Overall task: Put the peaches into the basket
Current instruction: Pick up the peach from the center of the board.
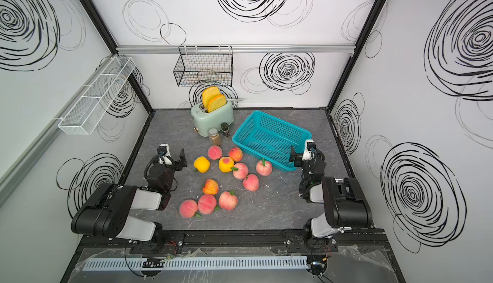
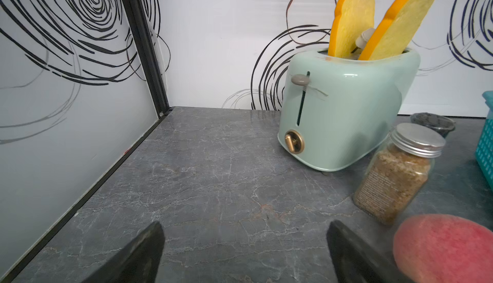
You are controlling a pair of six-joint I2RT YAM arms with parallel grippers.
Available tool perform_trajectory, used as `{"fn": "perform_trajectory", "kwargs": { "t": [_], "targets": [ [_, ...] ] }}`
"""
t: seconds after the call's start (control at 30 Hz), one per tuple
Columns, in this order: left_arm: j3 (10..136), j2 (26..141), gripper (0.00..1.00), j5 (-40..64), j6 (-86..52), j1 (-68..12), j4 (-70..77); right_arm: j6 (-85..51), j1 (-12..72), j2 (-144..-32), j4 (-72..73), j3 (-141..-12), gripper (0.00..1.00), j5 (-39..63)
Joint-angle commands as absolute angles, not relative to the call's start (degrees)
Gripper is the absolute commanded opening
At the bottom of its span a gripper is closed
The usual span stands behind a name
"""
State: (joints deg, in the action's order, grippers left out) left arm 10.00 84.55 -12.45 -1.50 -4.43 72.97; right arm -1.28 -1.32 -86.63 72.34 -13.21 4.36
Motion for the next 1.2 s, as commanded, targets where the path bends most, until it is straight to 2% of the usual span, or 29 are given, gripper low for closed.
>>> {"fn": "perform_trajectory", "kwargs": {
  "t": [0.0,1.03,1.1,1.17],
  "targets": [
    [11.0,83.96,0.98,-12.11,-1.63,-4.21,75.15,0.09,-1.32,-86.84,70.22,-12.99,0.99,4.13],
    [11.05,83.78,0.98,-13.02,-1.46,-4.92,75.15,0.0,-1.32,-86.59,70.61,-12.82,0.99,3.76],
    [11.9,82.29,0.98,-14.31,-0.44,-5.9,72.5,0.41,-0.63,-83.73,64.64,-14.76,0.99,3.07],
    [12.22,80.2,0.98,-15.57,0.39,-7.01,70.42,0.68,0.55,-80.04,51.99,-19.35,0.99,0.01]
  ]
}}
